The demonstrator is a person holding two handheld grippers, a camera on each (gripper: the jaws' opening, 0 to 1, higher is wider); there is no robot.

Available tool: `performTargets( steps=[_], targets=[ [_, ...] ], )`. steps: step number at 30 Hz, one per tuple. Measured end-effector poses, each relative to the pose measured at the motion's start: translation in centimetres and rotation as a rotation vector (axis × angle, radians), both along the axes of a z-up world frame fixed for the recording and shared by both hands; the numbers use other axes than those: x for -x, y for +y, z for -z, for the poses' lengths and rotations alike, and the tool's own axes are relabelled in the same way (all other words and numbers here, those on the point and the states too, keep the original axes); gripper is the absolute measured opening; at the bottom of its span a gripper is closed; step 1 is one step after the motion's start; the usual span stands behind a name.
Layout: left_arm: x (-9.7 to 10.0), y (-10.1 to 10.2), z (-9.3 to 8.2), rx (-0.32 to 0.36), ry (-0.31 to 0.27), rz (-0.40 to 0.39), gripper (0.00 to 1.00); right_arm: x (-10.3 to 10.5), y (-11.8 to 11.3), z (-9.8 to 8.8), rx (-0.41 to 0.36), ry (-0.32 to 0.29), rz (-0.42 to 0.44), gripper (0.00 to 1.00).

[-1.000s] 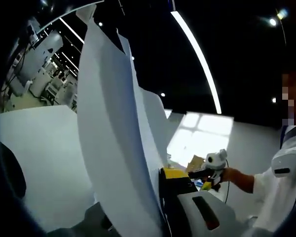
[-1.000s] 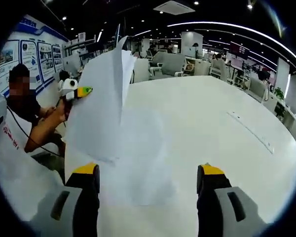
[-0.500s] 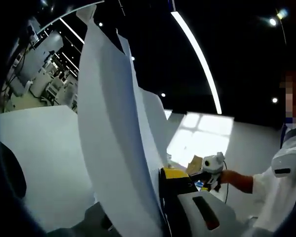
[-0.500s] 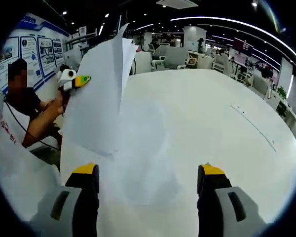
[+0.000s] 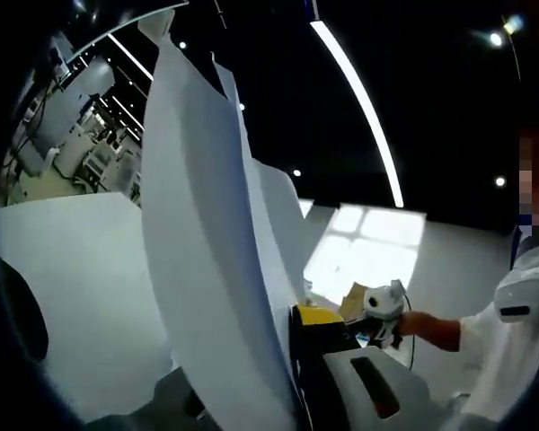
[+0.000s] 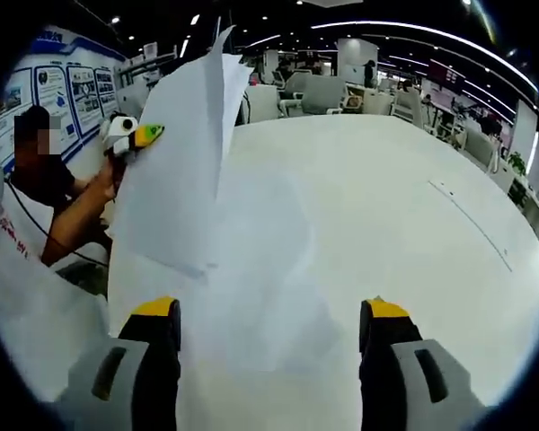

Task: Organize the stack of printing papers by aligning and flattening the scattered papers on the table

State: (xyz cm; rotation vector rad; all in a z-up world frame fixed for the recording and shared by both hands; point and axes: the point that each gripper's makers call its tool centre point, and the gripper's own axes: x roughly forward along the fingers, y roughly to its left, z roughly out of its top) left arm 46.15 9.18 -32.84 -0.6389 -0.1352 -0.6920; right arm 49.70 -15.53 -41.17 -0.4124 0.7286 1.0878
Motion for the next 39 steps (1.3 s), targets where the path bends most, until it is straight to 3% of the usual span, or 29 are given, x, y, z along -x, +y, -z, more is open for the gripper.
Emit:
performTargets(
  steps=[37,39],
  targets=[
    [0.1,0.0,-0.1,0.001,-0.006,-0.008,0.07,1.5,0.3,3.1,0.064,0.077,-0.027,0.76],
    [0.1,0.0,-0.1,0.001,-0.006,-0.008,0.07,1.4,0.2,3.1,0.066,0.06,-0.027,0.76]
  ],
)
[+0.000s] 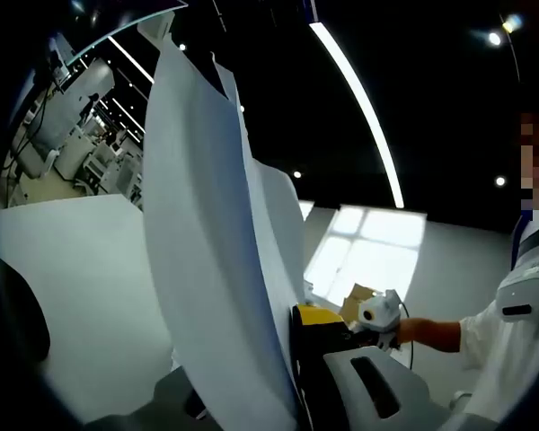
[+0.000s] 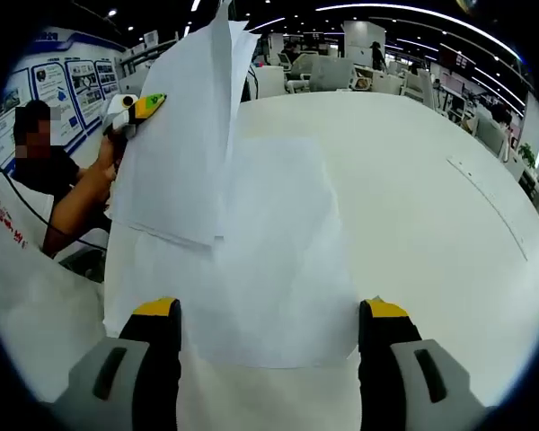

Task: Organize the stack of printing papers by aligning and flattening the scattered papers on the table

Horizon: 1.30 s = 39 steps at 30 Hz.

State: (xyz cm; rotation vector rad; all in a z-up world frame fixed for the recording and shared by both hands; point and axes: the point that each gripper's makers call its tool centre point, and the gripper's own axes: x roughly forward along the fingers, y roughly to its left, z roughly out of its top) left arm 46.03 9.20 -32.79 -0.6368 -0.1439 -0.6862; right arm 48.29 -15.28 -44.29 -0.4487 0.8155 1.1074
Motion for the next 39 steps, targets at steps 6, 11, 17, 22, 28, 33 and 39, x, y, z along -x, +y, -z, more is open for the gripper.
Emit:
performTargets(
  steps=[6,11,17,22,28,33,39],
  targets=[
    [0.04,0.18,-0.08,-0.001,-0.005,-0.009,0.07,0.02,-0.11,0.43,0.025,-0.06,-0.009,0.77],
    [0.0,0.27,-0.06,0.0,-0.004,-0.011,0.07,-0.1,-0.09,0.4,0.0,-0.07,0.003,0.77],
    [0.1,0.2,-0.15,-0.001,-0.009,-0.013,0.07,-0.14,-0.08,0.44,-0.001,-0.072,0.01,0.77],
    [0.24,0.17,-0.28,0.0,-0.016,-0.013,0.07,-0.16,-0.11,0.42,-0.014,-0.079,0.024,0.75],
    [0.19,0.11,-0.22,0.001,-0.012,-0.009,0.07,-0.07,-0.08,0.39,-0.018,-0.081,0.024,0.74],
    [0.1,0.19,-0.16,0.001,-0.01,-0.01,0.07,-0.06,-0.07,0.32,-0.024,-0.085,0.018,0.7],
    [0.01,0.2,-0.09,0.0,-0.007,-0.01,0.07,0.16,-0.33,0.09,-0.056,-0.096,0.024,0.64]
  ],
)
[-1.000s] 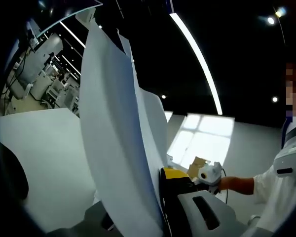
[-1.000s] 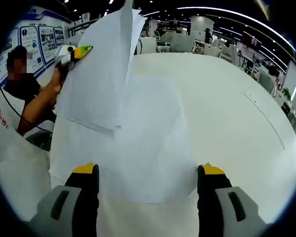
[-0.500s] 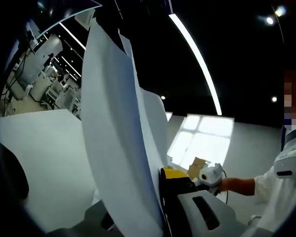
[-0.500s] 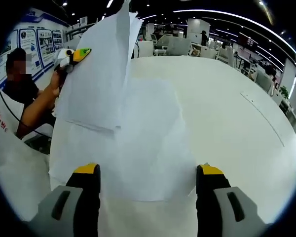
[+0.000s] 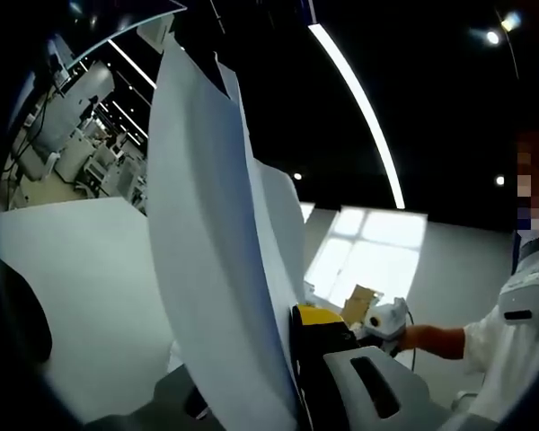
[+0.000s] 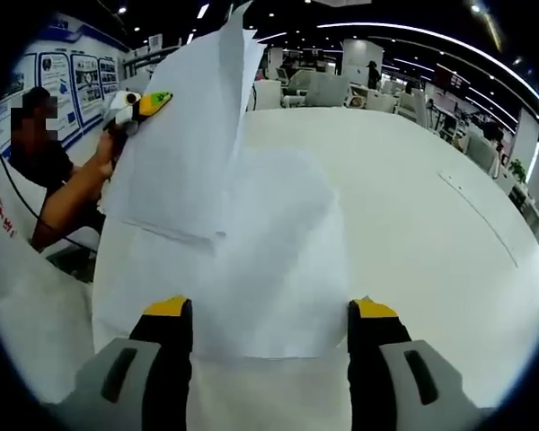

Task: Organize the stack of printing papers by aligning and flattening the scattered papers on the table

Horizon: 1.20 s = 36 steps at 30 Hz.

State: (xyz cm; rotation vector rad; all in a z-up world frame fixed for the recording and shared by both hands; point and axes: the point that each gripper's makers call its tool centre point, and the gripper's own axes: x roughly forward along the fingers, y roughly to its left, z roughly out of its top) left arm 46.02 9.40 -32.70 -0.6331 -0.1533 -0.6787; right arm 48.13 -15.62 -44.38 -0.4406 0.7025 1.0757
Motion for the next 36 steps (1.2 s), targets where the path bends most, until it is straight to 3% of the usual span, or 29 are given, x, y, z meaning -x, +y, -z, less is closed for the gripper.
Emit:
performTargets(
  steps=[12,24,36],
  targets=[
    [-0.4,-0.01,0.37,0.002,0.026,-0.004,0.07,-0.38,0.03,-0.02,-0.042,-0.023,0.05,0.54],
    [-0.32,-0.03,0.21,-0.002,0.012,-0.013,0.07,-0.44,0.08,-0.1,-0.082,-0.041,0.101,0.47],
    [-0.35,-0.26,0.3,0.0,0.02,-0.006,0.07,-0.57,-0.08,-0.02,-0.076,-0.035,0.151,0.37]
  ],
)
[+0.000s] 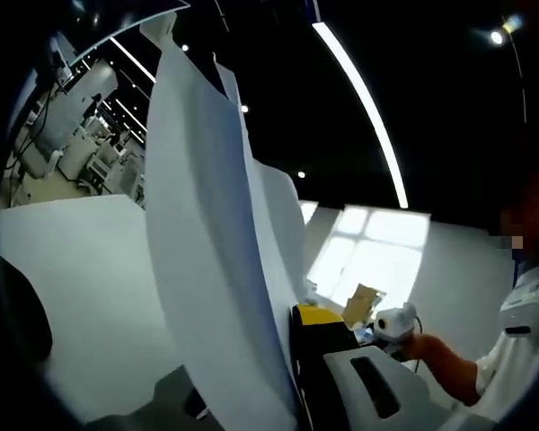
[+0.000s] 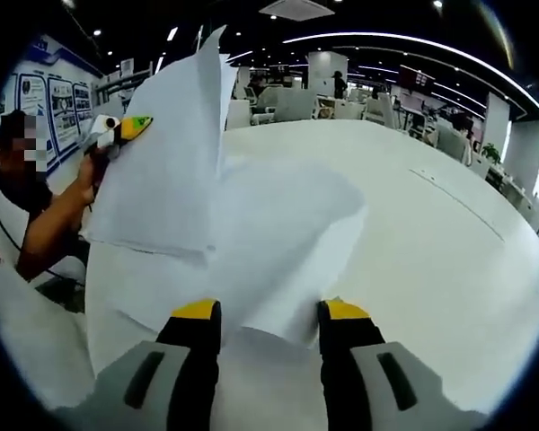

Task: Organize the stack of printing papers by aligning and flattening the scattered papers on the table

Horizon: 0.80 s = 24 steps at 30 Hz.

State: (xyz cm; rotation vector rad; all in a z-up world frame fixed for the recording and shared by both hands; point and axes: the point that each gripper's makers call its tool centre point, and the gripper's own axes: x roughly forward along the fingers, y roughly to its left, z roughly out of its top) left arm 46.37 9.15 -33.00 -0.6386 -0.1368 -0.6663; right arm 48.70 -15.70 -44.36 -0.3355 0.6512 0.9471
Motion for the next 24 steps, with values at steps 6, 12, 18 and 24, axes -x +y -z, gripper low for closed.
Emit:
performTargets(
  steps=[6,12,18,24],
  targets=[
    [0.03,-0.09,0.06,-0.002,0.004,0.001,0.07,0.34,0.1,-0.18,0.014,0.008,-0.022,0.31],
    [0.06,0.05,0.11,-0.003,0.006,0.0,0.07,0.23,-0.01,-0.29,0.004,0.021,-0.024,0.1],
    [0.09,0.03,0.12,-0.005,0.006,-0.003,0.07,0.31,-0.01,-0.32,0.015,0.044,-0.01,0.05],
    [0.01,0.26,0.13,-0.005,0.005,-0.004,0.07,-0.13,0.08,-0.34,0.007,0.087,0.052,0.01]
  ],
)
